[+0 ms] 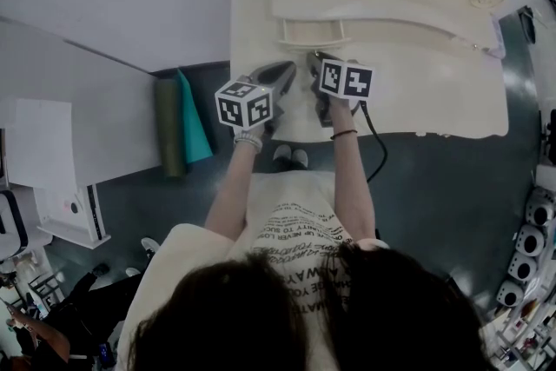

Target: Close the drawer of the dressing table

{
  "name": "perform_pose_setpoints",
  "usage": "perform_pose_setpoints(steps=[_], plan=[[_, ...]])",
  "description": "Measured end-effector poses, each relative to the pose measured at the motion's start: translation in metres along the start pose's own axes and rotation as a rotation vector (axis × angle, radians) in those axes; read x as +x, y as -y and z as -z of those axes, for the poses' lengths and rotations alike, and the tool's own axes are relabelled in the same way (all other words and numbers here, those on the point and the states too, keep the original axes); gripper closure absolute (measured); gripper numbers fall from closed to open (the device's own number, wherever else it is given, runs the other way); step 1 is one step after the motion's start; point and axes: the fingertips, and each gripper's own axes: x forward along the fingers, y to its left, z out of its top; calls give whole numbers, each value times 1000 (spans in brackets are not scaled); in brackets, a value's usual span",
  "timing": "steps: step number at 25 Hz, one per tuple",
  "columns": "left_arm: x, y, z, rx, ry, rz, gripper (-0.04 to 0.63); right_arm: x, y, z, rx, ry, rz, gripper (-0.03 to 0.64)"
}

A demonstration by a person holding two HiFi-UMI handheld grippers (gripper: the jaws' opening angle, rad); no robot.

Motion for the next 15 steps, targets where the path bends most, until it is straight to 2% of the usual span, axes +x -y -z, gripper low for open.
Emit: perform_pose_setpoints(steps=[15], plan=[[6,-8,-6,-7,6,-4,603,7,1,-7,-1,-5,-4,515]])
